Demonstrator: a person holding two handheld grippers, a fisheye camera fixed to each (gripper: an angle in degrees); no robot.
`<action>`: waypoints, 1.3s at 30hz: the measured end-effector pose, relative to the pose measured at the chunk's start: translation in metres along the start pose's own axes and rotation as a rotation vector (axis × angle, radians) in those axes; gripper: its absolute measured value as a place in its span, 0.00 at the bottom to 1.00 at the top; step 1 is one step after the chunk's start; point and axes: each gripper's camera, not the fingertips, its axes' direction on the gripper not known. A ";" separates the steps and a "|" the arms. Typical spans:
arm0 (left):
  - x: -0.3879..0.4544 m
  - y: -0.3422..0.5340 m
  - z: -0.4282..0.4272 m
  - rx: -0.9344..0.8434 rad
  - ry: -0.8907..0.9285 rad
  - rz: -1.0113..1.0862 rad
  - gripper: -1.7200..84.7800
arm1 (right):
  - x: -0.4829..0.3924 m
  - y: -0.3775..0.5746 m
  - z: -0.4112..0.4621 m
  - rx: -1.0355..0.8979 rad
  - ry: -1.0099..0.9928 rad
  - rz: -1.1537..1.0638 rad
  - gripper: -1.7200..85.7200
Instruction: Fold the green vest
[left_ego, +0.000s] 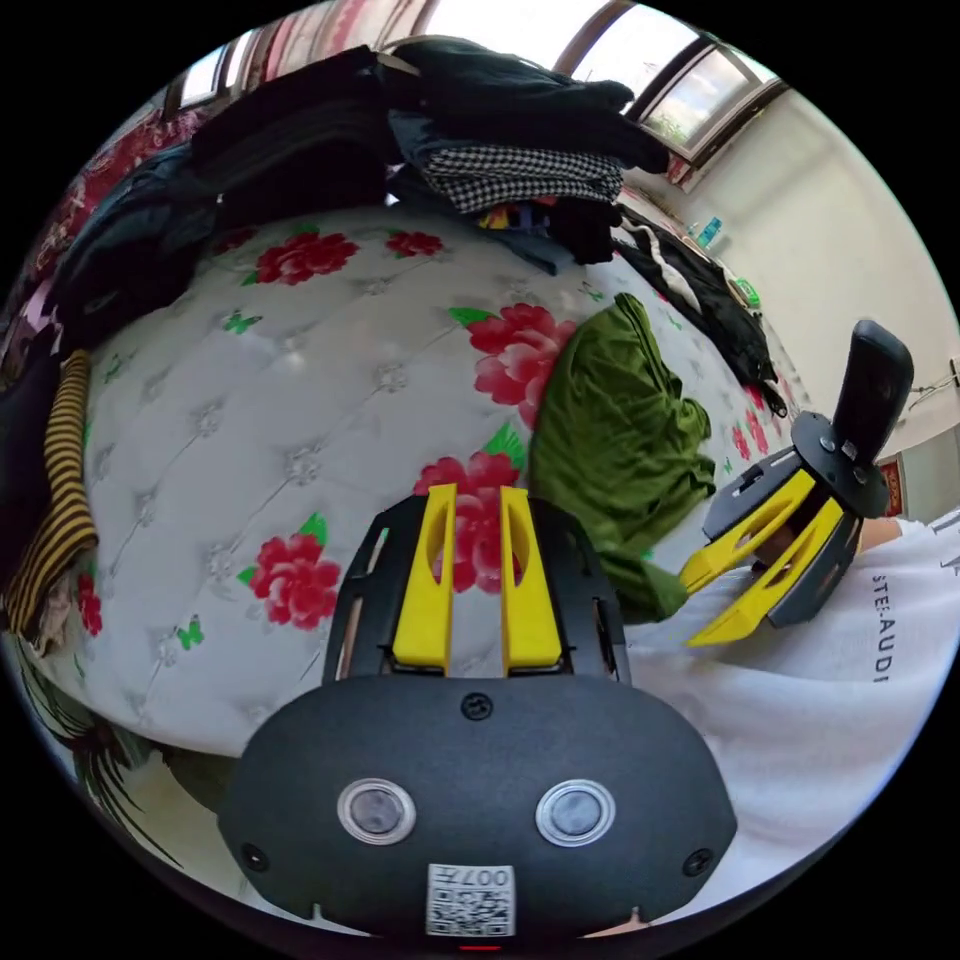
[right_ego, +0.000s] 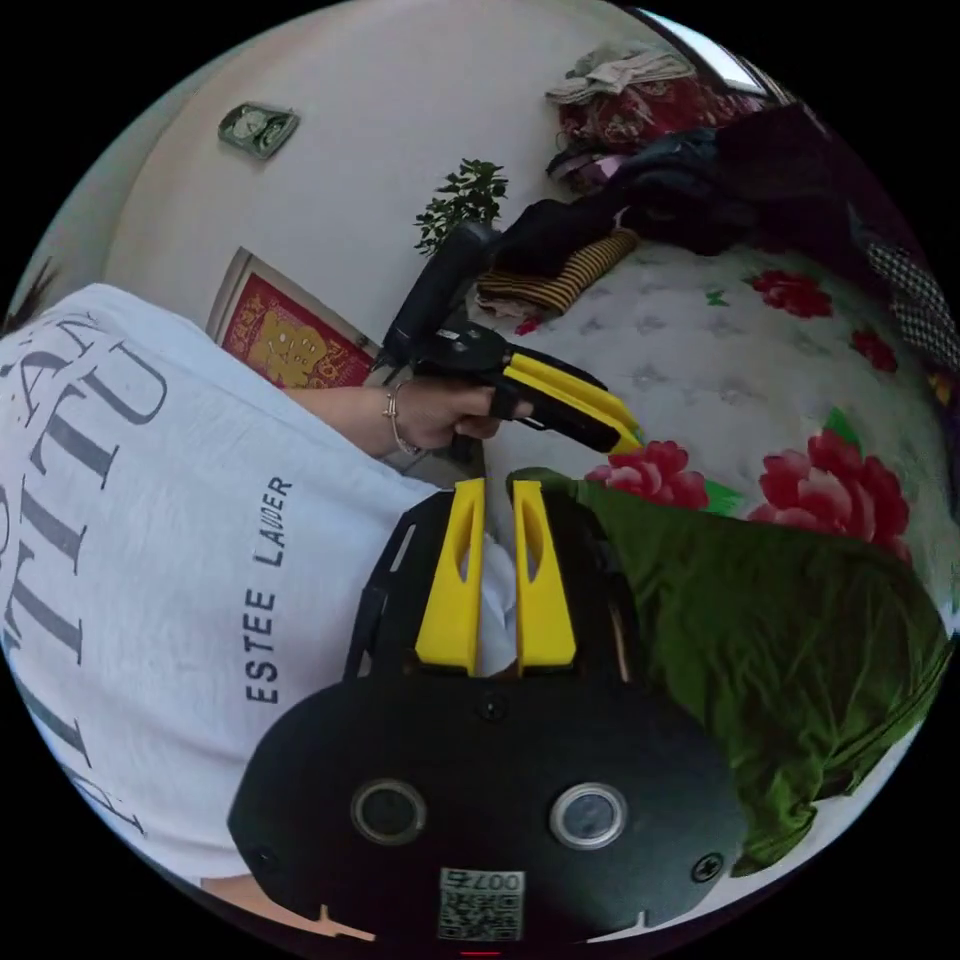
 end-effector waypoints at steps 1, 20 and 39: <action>-0.009 0.008 -0.011 0.014 -0.010 -0.010 0.11 | -0.010 -0.012 0.010 -0.049 0.023 -0.037 0.04; 0.101 -0.036 0.056 -0.279 0.073 0.508 0.05 | 0.181 0.139 -0.163 0.265 0.556 0.889 0.03; -0.007 -0.045 -0.091 0.113 0.142 0.132 0.08 | 0.073 0.165 -0.258 0.472 0.512 0.794 0.05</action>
